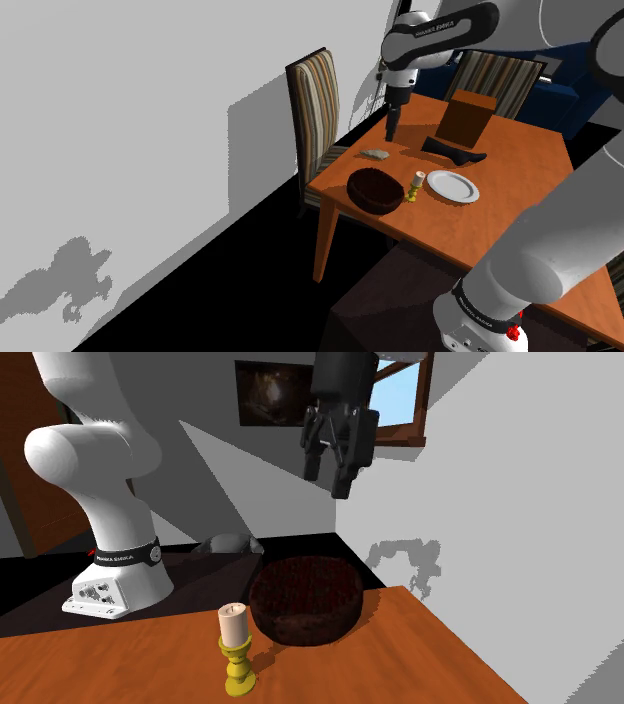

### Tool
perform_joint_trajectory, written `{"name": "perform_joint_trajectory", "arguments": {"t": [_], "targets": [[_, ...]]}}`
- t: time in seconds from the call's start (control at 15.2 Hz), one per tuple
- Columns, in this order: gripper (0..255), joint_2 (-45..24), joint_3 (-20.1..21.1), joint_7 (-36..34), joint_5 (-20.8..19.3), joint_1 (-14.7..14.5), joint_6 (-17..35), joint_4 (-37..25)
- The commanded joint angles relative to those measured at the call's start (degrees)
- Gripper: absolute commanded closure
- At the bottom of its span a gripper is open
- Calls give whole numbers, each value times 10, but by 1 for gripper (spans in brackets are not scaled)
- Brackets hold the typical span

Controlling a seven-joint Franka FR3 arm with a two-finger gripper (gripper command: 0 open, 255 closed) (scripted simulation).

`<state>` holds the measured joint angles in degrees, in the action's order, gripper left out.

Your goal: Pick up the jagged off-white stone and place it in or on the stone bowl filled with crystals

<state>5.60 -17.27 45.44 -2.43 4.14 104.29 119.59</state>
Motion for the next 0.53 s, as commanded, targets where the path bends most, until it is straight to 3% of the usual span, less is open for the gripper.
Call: {"name": "perform_joint_trajectory", "arguments": {"t": [0.0, 0.46], "targets": [[0, -45, -11, 35, 5, 6, 7, -32], [0, -212, -26, 141, 38, 40, 3, -183]]}}
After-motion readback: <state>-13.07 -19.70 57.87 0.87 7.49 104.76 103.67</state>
